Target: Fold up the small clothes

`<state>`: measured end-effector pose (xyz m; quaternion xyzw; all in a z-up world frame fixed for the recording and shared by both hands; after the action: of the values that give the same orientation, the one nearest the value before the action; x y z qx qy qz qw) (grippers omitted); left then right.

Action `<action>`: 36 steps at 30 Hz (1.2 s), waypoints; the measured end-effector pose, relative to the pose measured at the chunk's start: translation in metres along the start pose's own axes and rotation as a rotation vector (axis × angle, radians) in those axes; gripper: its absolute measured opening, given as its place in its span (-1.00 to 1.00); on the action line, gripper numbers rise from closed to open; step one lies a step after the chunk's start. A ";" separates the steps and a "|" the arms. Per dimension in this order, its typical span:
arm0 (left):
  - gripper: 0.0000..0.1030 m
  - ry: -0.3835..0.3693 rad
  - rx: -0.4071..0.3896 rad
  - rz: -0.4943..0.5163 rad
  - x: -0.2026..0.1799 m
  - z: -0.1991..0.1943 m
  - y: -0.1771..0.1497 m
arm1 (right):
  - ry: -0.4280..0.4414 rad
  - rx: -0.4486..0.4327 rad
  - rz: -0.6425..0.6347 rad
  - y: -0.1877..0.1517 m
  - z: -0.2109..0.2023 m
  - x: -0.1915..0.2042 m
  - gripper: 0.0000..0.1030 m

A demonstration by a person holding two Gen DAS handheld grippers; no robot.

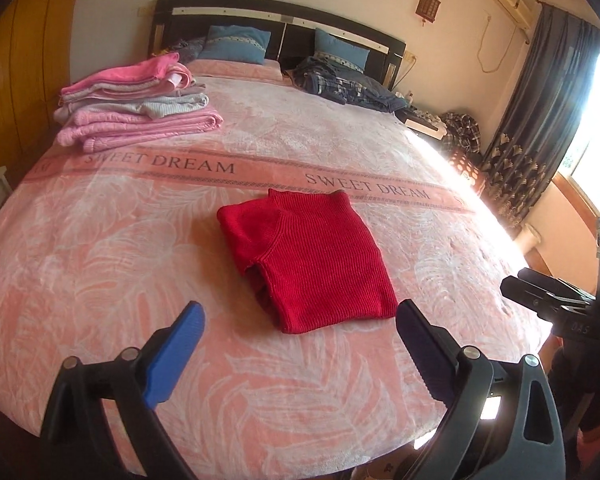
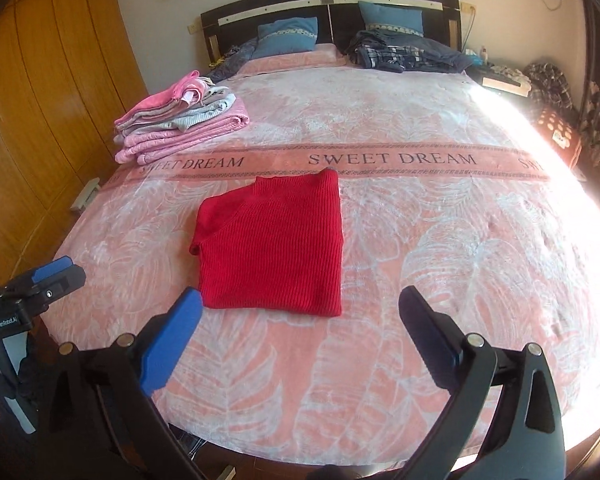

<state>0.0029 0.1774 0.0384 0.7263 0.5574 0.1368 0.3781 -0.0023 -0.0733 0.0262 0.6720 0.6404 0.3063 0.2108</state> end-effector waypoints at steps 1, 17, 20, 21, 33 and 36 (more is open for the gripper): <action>0.88 0.009 0.009 0.006 -0.003 0.001 -0.006 | -0.014 -0.007 -0.013 -0.002 -0.003 0.003 0.90; 0.88 0.177 0.019 -0.038 0.009 0.005 -0.063 | 0.058 0.060 0.044 -0.057 0.002 0.012 0.91; 0.88 0.229 0.001 -0.014 0.009 0.002 -0.063 | 0.038 0.067 0.034 -0.062 0.008 0.015 0.91; 0.88 0.242 -0.009 -0.002 0.009 0.001 -0.063 | 0.032 0.068 0.024 -0.063 0.009 0.017 0.91; 0.88 0.302 0.005 0.018 0.013 0.004 -0.068 | 0.025 0.133 -0.042 -0.073 0.030 0.035 0.91; 0.88 0.307 0.035 0.006 0.018 0.010 -0.072 | 0.023 0.151 -0.046 -0.075 0.035 0.035 0.91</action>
<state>-0.0355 0.1968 -0.0226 0.7048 0.6090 0.2378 0.2754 -0.0330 -0.0275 -0.0449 0.6677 0.6793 0.2598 0.1589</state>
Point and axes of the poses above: each gripper's, at about its wrist camera, not at the fingertips, and z roughly the way its jaws point, x to its left, y to its top, the point moved 4 cm from there along z, roughly the way its jaws point, and after that the axes turned 1 degree about -x, right-handed, at the moved point
